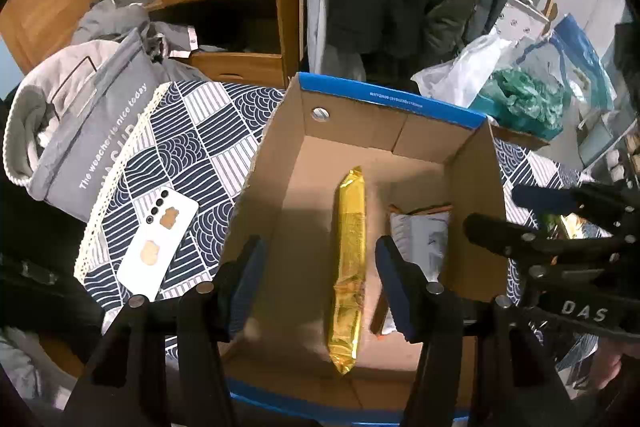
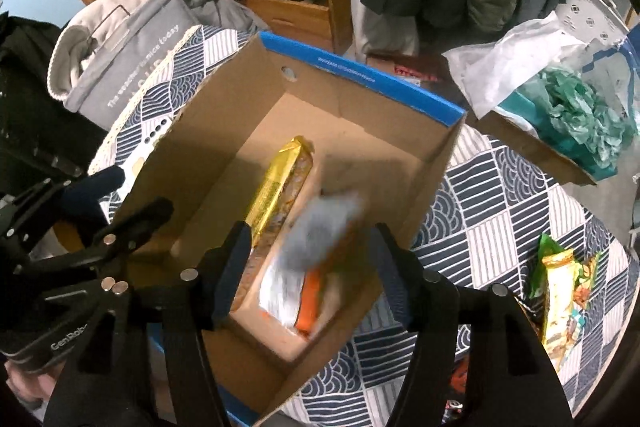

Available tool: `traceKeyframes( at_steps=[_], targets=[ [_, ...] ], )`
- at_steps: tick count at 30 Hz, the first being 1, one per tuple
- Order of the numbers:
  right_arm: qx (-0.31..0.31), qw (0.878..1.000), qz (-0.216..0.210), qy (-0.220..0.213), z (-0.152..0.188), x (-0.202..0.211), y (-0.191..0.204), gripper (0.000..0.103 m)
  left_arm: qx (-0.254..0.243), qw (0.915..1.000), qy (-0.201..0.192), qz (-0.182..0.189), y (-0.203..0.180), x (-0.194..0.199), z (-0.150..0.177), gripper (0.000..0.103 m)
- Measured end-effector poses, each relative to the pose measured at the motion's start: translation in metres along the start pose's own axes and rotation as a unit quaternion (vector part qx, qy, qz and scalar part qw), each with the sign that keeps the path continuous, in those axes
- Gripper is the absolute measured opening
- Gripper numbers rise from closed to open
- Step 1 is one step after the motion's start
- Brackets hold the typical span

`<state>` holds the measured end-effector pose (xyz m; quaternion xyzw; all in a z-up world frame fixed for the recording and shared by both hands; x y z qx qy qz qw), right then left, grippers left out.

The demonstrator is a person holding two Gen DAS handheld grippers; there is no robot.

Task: Organize snacks
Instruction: 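Move both grippers back over the snack pile on the table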

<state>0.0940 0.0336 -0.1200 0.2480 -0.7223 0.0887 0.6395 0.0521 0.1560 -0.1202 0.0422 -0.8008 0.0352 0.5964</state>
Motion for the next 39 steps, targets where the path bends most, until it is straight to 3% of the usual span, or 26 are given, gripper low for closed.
traceKeyframes(
  at_steps=[16, 39],
  targets=[
    [0.009, 0.998, 0.057, -0.022, 0.031, 0.028, -0.035, 0.065, -0.045, 0.9988, 0.008, 0.015, -0.047, 0.01, 0.006, 0.064],
    [-0.066, 0.992, 0.1, -0.032, 0.11, 0.063, -0.149, 0.066, -0.129, 0.9878, 0.058, 0.066, -0.162, 0.005, 0.031, 0.066]
  ],
)
Point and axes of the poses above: each gripper's, at about its wrist camera, not at the fingertips, and x roughly against the way its jaws point, y to its left, z to its underside, the point moved 5 cm from there along -x, roughly the way its jaws point, and after that the axes turned 11 degrees about y, right-handed, at the moved point
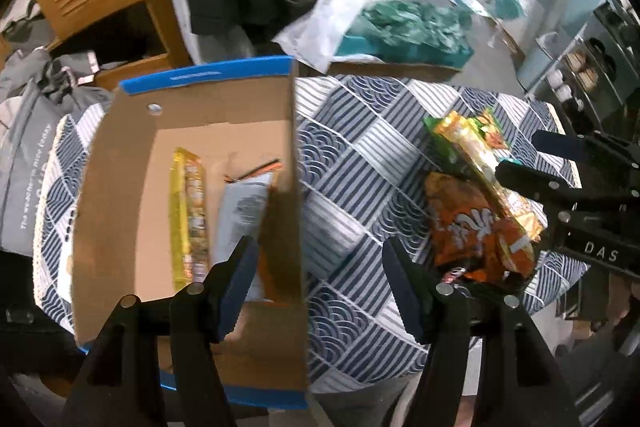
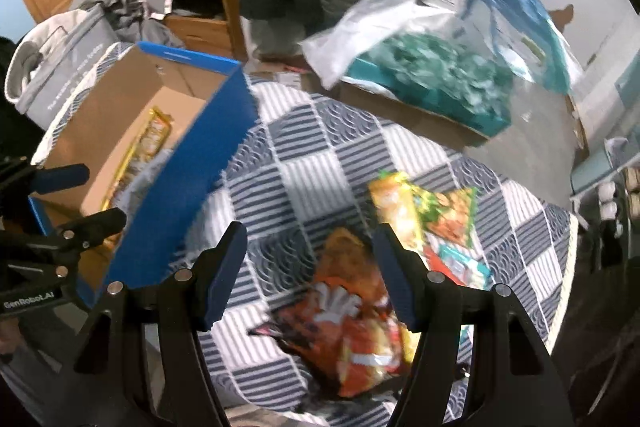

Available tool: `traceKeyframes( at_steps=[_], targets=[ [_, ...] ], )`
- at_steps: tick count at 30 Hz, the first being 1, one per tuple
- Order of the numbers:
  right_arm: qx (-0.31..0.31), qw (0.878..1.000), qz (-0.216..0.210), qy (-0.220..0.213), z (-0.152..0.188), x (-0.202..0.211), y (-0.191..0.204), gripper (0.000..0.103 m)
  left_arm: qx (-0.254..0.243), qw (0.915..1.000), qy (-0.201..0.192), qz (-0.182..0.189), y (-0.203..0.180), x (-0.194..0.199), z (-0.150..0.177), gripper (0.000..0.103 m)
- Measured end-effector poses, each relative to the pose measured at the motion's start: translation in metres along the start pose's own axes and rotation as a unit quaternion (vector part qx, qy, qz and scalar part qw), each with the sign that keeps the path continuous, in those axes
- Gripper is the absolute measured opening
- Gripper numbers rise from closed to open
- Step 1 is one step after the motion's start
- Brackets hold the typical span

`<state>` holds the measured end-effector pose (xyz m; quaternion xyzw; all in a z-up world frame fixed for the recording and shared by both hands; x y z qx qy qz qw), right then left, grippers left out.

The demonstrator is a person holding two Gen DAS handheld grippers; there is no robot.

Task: Organize snacks
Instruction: 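Move both grippers back over the snack pile on the table, then grasp the orange chip bag with the left gripper while the right grasps a yellow stick pack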

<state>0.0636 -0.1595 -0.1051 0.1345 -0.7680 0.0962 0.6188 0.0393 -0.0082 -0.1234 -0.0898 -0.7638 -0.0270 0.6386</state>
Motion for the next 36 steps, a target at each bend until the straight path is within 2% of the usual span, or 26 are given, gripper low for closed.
traceKeyframes(
  at_steps=[8, 18, 23, 30, 36],
  targets=[
    [-0.05, 0.999, 0.004, 0.007, 0.022, -0.006, -0.053, 0.066, -0.02, 0.9993, 0.031, 0.006, -0.039, -0.024, -0.004, 0.066],
    [-0.09, 0.996, 0.001, 0.023, 0.042, -0.026, -0.098, 0.066, -0.02, 0.9982, 0.057, 0.007, -0.064, -0.05, -0.021, 0.07],
    [-0.094, 0.995, -0.008, 0.032, 0.047, -0.042, -0.107, 0.066, -0.02, 0.9972, 0.072, 0.007, -0.075, -0.066, -0.028, 0.07],
    [-0.068, 0.996, -0.004, 0.051, 0.049, -0.068, -0.103, 0.066, -0.022, 0.9963, 0.083, -0.006, -0.083, -0.084, -0.038, 0.07],
    [-0.045, 0.996, 0.018, 0.071, 0.051, -0.088, -0.101, 0.066, -0.038, 0.9954, 0.078, -0.041, -0.091, -0.093, -0.049, 0.07]
  ],
)
Point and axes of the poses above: each gripper's, at about its wrist camera, not at the fingertips, and x roughly against the way its jaws point, y to its left, z to its underside, the point moved 5 cm from there along -x, roughly the way its jaws point, and after that the axes turned 11 degrees about y, right-handed, at the moved point
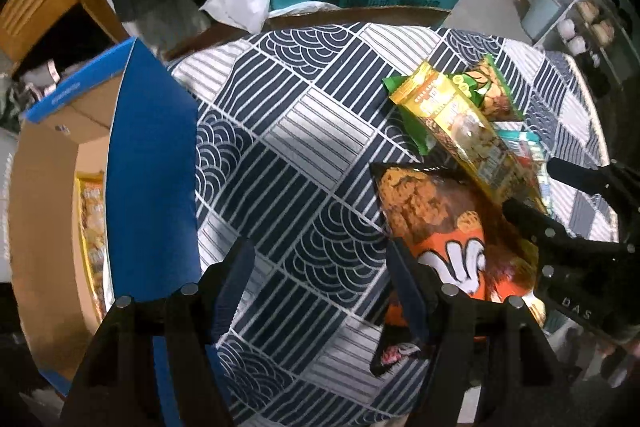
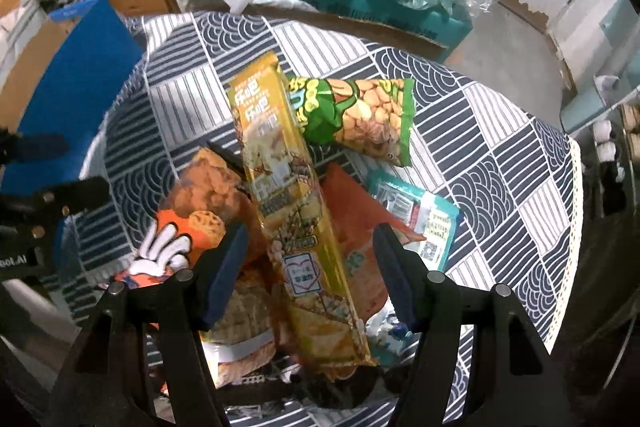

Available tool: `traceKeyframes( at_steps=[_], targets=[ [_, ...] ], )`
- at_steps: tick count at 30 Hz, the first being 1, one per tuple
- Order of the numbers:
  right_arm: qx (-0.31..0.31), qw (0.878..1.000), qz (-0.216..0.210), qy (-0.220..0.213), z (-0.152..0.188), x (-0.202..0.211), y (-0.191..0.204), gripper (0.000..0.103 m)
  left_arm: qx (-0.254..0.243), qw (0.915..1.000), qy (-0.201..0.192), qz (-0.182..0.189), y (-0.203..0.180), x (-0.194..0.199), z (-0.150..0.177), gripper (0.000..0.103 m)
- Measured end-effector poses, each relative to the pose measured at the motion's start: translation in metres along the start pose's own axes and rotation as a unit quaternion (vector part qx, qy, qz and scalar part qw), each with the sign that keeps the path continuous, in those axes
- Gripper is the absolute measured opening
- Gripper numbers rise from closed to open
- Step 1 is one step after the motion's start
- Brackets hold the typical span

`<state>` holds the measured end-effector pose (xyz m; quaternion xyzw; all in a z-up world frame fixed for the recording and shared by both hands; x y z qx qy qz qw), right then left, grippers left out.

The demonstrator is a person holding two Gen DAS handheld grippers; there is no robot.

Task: Organize snacks
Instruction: 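Grasp the orange chip bag with the left gripper while the right grasps a yellow stick pack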

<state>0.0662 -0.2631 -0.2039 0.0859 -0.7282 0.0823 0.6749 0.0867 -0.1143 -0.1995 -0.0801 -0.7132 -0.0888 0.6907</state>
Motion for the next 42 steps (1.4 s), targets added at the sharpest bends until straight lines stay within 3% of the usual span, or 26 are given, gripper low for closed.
traceKeyframes(
  at_steps=[9, 12, 19, 25, 36, 42],
  targets=[
    [0.025, 0.999, 0.016, 0.019, -0.003, -0.022, 0.009, 0.065, -0.023, 0.9995, 0.021, -0.001, -0.017, -0.014, -0.01, 0.07],
    [0.028, 0.999, 0.004, 0.022, -0.004, -0.026, 0.009, 0.048, -0.029, 0.9993, 0.025, 0.0, -0.022, -0.016, -0.011, 0.07],
    [0.027, 1.0, 0.001, 0.014, -0.004, -0.024, 0.006, 0.034, -0.02, 0.999, 0.037, 0.014, -0.021, -0.022, -0.014, 0.07],
    [0.003, 1.0, -0.002, 0.0, -0.001, -0.008, -0.005, 0.032, -0.02, 0.9986, 0.038, 0.03, -0.033, -0.021, -0.021, 0.07],
    [-0.053, 0.997, -0.036, -0.038, 0.011, 0.025, -0.038, 0.031, -0.048, 0.9978, 0.038, 0.026, -0.071, -0.029, -0.03, 0.081],
    [-0.058, 0.997, -0.041, -0.031, 0.02, 0.02, -0.042, 0.031, -0.038, 0.995, 0.072, 0.058, -0.081, -0.043, -0.027, 0.081]
  ],
)
Point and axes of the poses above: each gripper's, at about its wrist camera, not at the fingertips, and x roughly against the way its jaws point, y to its left, z to its underside, the point moved 5 cm from there along -x, roughly the way its jaws point, and after that the axes turned 11 degrees about y, right-handed, at the moved point
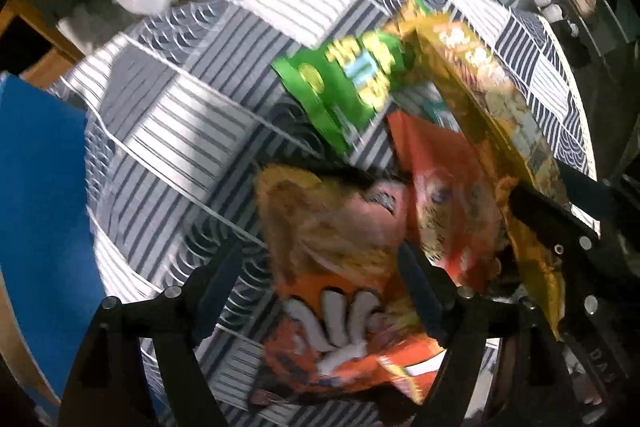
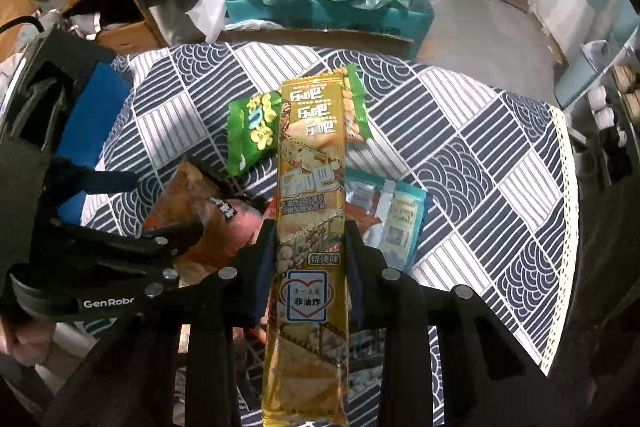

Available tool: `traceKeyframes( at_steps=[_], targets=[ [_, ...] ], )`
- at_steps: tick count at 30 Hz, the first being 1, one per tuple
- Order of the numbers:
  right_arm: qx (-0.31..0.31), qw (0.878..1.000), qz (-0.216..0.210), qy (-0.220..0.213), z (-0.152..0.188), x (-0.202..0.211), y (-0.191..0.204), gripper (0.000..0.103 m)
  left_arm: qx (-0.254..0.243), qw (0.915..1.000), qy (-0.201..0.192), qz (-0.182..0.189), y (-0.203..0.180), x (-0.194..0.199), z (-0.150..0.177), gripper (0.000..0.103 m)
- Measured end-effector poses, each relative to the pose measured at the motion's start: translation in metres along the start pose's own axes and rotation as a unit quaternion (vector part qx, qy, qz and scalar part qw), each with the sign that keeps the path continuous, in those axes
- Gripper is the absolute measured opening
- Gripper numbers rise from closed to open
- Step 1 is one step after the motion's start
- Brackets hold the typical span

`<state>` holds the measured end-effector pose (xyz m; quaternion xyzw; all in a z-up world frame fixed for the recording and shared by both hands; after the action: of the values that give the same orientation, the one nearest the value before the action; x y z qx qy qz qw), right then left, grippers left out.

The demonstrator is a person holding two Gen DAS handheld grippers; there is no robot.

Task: Organize snacks
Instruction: 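Grasp the orange chip bag with the left gripper while the right grasps a yellow stick pack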

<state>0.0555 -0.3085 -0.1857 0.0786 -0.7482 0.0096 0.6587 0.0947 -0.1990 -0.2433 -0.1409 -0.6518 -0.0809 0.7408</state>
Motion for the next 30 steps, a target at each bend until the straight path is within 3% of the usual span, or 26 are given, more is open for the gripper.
traceKeyframes(
  at_steps=[2, 7, 12, 14, 19, 24, 30],
  targets=[
    [-0.003, 1.0, -0.003, 0.007, 0.003, -0.004, -0.003, 0.031, -0.008, 0.9998, 0.018, 0.003, -0.006, -0.009, 0.004, 0.081],
    [-0.016, 1.0, -0.012, 0.017, 0.008, -0.01, -0.01, 0.031, -0.027, 0.9985, 0.031, -0.036, -0.01, -0.027, 0.013, 0.082],
    [-0.027, 0.999, -0.023, 0.023, 0.008, -0.015, -0.013, 0.031, -0.023, 0.999, 0.029, -0.025, -0.006, -0.035, 0.017, 0.08],
    [-0.029, 0.999, -0.023, 0.025, 0.007, -0.018, -0.012, 0.032, -0.025, 0.9991, 0.023, -0.024, -0.002, -0.034, 0.019, 0.064],
    [-0.031, 0.998, -0.014, 0.043, 0.008, -0.032, -0.011, 0.035, -0.036, 0.9988, 0.009, -0.032, 0.013, -0.027, 0.025, 0.051],
    [-0.019, 0.999, 0.005, 0.044, 0.008, -0.037, -0.008, 0.031, -0.036, 0.9983, -0.008, -0.045, 0.03, -0.014, 0.026, 0.046],
    [-0.025, 1.0, -0.003, 0.019, 0.006, -0.013, -0.005, 0.031, -0.021, 0.9976, -0.048, -0.046, 0.05, 0.016, 0.027, 0.046]
  ],
)
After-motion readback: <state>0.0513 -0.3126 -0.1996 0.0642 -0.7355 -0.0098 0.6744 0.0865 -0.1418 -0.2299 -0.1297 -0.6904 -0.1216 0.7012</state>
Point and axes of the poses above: each gripper's, at about its wrist camera, not at the fingertips, and x roughly against the way its jaws point, y to its left, z to its underside, the point moved 5 cm from there along -x, roughly the way its jaws point, and after that the axes turned 11 degrees about y, right-handed, at the moved point
